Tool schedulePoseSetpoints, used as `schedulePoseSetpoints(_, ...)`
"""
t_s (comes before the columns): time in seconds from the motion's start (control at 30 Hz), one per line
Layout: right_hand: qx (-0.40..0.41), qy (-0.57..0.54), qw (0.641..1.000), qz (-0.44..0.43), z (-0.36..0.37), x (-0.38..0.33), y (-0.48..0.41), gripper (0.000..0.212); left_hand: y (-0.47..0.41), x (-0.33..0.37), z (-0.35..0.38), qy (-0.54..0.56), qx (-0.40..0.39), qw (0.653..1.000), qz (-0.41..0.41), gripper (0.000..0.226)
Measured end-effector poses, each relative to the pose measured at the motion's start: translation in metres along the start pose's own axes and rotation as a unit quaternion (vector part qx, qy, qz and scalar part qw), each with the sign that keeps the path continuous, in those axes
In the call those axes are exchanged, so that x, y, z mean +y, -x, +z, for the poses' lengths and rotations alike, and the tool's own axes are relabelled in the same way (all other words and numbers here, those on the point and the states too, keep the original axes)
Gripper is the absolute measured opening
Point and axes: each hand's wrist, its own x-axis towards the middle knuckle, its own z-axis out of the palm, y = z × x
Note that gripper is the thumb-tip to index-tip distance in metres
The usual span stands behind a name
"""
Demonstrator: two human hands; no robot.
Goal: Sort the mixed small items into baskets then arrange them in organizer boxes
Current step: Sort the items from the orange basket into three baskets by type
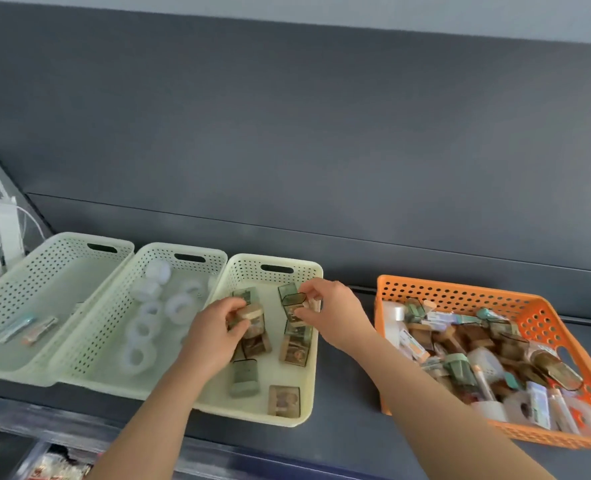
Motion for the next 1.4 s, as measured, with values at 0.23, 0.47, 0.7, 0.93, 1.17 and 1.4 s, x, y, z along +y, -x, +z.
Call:
schedulePoseSetpoints(0.23, -0.052, 0.176, 0.983, -0.004, 0.014, -0.010, -0.006, 0.035, -0.008, -0.001, 0.007, -0.076, -0.068, 0.994, 0.033, 0.030)
schedulePoseSetpoints(0.47, 0.015, 0.104, 0.994, -0.010, -0.012, 0.007, 0.019, 0.040, -0.006, 0.009, 0.012, -0.097, -0.011, 0.993, 0.073, 0.042)
schedulePoseSetpoints(0.7, 0.058, 0.090, 0.988, 0.108, -0.098, 0.069, 0.068, 0.038, -0.005, 0.099, 0.047, 0.037, -0.004, 0.980, 0.198, 0.030)
schedulePoseSetpoints(0.93, -0.055, 0.127, 0.965, 0.222, -0.140, 0.149, 0.082, 0.028, -0.008, 0.172, 0.122, 0.013, -0.112, 0.960, 0.256, 0.035)
schedulePoseSetpoints(1.17, -0.116, 0.114, 0.973, 0.163, -0.141, 0.173, 0.067, 0.030, -0.019, 0.197, 0.164, -0.075, -0.168, 0.958, 0.221, 0.039)
schedulePoseSetpoints(1.4, -0.081, 0.028, 0.989, 0.125, -0.162, 0.191, 0.070, 0.030, -0.022, 0.206, 0.186, -0.250, -0.189, 0.930, 0.193, 0.048)
